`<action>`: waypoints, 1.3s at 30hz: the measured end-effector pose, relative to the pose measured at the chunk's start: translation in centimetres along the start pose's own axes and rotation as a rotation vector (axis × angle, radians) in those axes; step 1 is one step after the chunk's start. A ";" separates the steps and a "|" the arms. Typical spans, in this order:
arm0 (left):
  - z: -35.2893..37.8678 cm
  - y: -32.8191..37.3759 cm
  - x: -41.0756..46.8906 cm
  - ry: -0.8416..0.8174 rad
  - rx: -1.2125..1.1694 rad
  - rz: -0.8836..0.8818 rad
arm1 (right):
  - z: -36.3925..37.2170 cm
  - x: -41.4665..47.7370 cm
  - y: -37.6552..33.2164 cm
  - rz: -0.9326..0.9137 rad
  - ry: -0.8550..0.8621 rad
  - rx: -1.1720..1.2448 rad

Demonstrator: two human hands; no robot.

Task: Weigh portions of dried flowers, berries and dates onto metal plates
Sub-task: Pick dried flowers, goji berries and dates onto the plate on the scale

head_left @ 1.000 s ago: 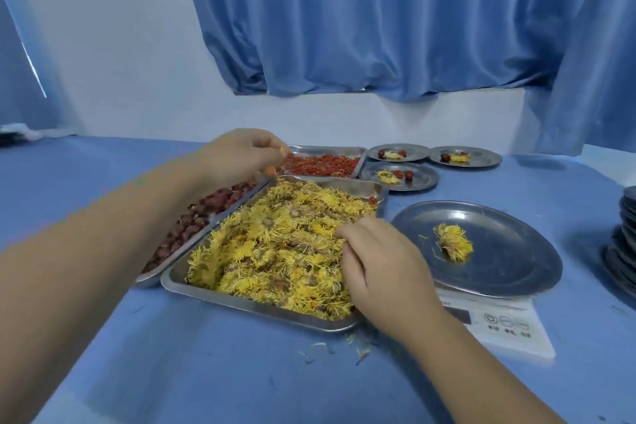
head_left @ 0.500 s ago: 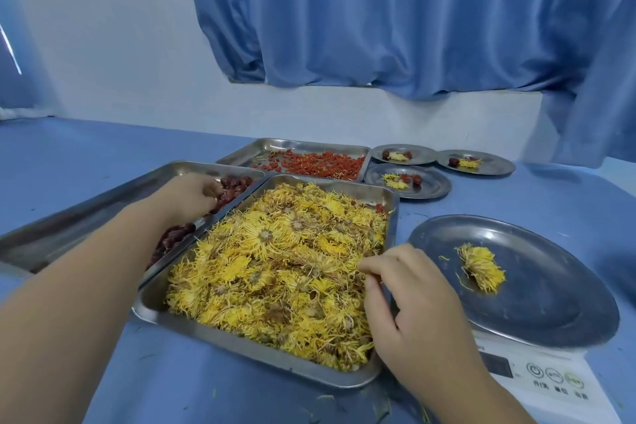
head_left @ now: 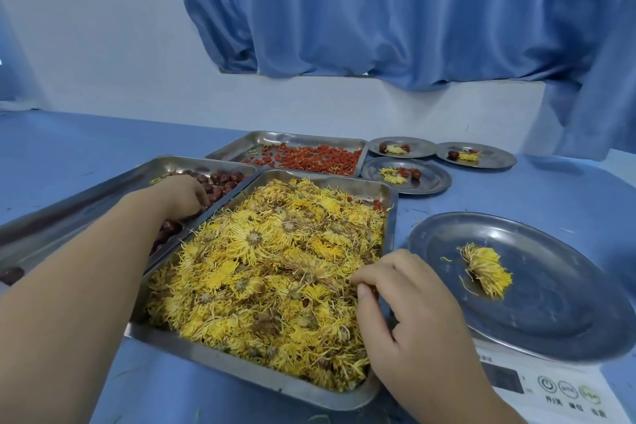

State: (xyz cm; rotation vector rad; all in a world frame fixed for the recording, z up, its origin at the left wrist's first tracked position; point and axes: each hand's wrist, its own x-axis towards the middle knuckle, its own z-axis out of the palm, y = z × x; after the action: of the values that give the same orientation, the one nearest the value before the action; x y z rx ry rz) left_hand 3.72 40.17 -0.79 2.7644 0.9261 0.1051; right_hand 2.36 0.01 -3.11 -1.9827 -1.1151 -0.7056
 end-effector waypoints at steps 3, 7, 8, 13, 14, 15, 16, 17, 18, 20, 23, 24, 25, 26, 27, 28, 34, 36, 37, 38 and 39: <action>0.0 -0.2 -0.7 0.039 -0.057 0.002 | -0.1 0.0 0.0 0.000 0.006 0.009; 0.2 -0.2 -2.3 0.178 -0.179 0.008 | -0.5 0.0 -0.1 0.014 0.015 0.017; 0.1 -0.1 -2.8 0.212 -0.207 0.017 | -0.7 -0.1 -0.1 0.023 0.021 0.017; -2.7 2.0 -5.2 0.320 -0.594 0.076 | -1.7 0.2 0.1 0.148 0.109 0.110; -3.4 2.7 -5.8 0.278 -0.700 0.086 | -2.1 0.2 0.1 0.205 0.145 0.161; -4.0 3.6 -6.4 0.207 -0.760 0.102 | -2.6 0.3 0.2 0.283 0.187 0.232; -4.4 4.7 -7.1 0.129 -0.768 0.127 | -3.1 0.3 0.3 0.371 0.231 0.322; -4.6 5.9 -7.9 0.061 -0.756 0.160 | -3.7 0.3 0.5 0.454 0.275 0.421; -4.6 7.4 -8.8 0.009 -0.754 0.197 | -4.2 0.3 0.7 0.526 0.317 0.519; -4.2 10.6 -10.4 -0.085 -0.798 0.274 | -5.5 0.4 1.2 0.665 0.400 0.684; -3.7 15.4 -13.0 -0.173 -0.691 0.406 | -7.1 0.9 2.2 0.844 0.538 0.898; -3.5 16.8 -13.8 -0.195 -0.655 0.442 | -7.7 1.0 2.5 0.883 0.588 0.956; -3.4 18.2 -14.4 -0.218 -0.641 0.472 | -8.2 1.2 2.9 0.910 0.631 1.006; -3.2 19.4 -15.0 -0.234 -0.636 0.495 | -8.7 1.3 3.2 0.929 0.669 1.059; -2.9 20.6 -15.4 -0.236 -0.624 0.516 | -9.1 1.4 3.6 0.948 0.701 1.119; -2.6 21.7 -15.7 -0.232 -0.596 0.536 | -9.4 1.5 3.9 0.969 0.728 1.187; 0.1 27.7 -16.4 -0.224 -0.390 0.571 | -10.8 1.7 5.1 1.017 0.779 1.358; 0.9 29.0 -16.3 -0.210 -0.350 0.569 | -11.1 1.6 5.4 1.005 0.771 1.325; 1.2 29.4 -16.2 -0.202 -0.333 0.572 | -11.3 1.6 5.6 1.006 0.765 1.308; 1.4 29.7 -16.1 -0.198 -0.318 0.575 | -11.4 1.7 5.8 1.012 0.754 1.291; 1.5 29.9 -16.0 -0.195 -0.309 0.580 | -11.6 1.9 6.0 1.022 0.732 1.276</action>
State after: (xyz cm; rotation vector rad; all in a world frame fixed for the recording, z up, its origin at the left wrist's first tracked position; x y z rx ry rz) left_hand 8.69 7.00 4.75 2.5984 0.0361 0.0631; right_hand 7.31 -10.57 2.95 -0.7860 0.0773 -0.0238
